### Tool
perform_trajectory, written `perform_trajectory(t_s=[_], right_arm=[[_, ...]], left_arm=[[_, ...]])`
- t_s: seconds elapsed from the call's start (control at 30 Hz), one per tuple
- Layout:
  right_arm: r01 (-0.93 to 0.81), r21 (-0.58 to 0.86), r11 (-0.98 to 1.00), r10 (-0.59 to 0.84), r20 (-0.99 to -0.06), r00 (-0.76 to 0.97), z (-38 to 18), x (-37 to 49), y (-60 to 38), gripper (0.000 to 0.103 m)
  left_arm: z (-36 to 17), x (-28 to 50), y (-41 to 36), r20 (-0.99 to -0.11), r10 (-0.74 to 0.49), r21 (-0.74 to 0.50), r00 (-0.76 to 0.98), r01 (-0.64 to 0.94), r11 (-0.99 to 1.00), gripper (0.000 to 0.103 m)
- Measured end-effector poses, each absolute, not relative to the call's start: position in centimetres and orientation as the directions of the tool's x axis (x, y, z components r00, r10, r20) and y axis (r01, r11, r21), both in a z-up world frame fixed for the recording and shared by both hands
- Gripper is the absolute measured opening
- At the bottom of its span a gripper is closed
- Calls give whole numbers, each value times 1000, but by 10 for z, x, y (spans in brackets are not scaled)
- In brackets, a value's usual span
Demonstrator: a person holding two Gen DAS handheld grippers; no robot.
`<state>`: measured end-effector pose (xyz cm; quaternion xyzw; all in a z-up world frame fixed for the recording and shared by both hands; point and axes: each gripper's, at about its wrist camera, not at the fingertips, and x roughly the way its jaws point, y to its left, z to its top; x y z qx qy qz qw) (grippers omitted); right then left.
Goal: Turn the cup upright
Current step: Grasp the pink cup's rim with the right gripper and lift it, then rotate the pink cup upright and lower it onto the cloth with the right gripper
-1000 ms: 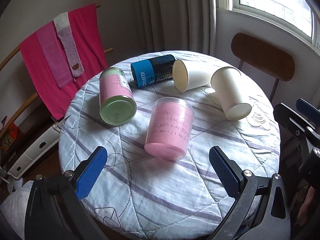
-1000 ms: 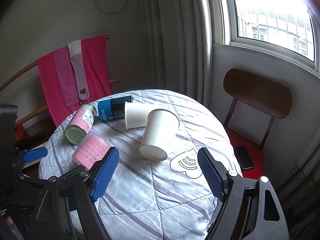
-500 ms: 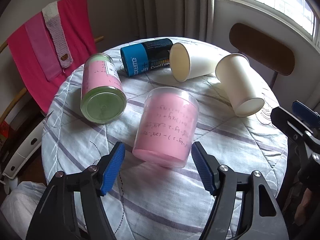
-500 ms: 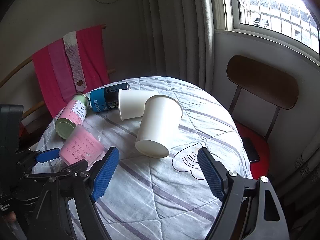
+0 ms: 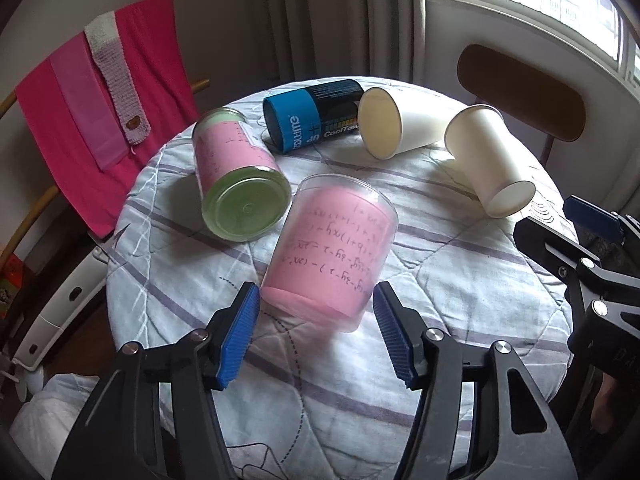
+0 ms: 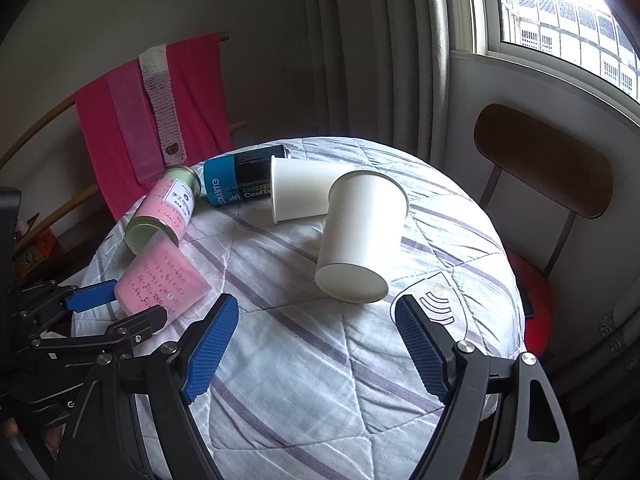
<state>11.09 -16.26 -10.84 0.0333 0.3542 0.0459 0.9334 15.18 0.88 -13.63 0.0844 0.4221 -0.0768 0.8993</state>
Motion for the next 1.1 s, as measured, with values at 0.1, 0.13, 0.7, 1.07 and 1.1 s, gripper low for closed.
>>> perform_trajectory(t_s=[0.1,0.13,0.7,1.07,1.1], right_arm=[[-69,121,990,133,-669,731,-110,113,-154,82],[-71,136,988,145,-675,723,-111,114,-151,82],[21,512,859,412,-714,566,-121,130,-120,82],[216,724,655,593,-670,447,-156,163,-103,82],[222,729,647,597,-666,447,-156,166,-103,82]], left_arm=[[-136,148,19,-774,-79,78,629,218,973,61],[-136,147,21,-776,-89,73,624,228,971,61],[-119,128,76,-752,-116,8,649,185,983,93],[-129,140,84,-766,-120,-6,632,180,984,93],[-129,141,85,-767,-120,-5,631,180,984,93]])
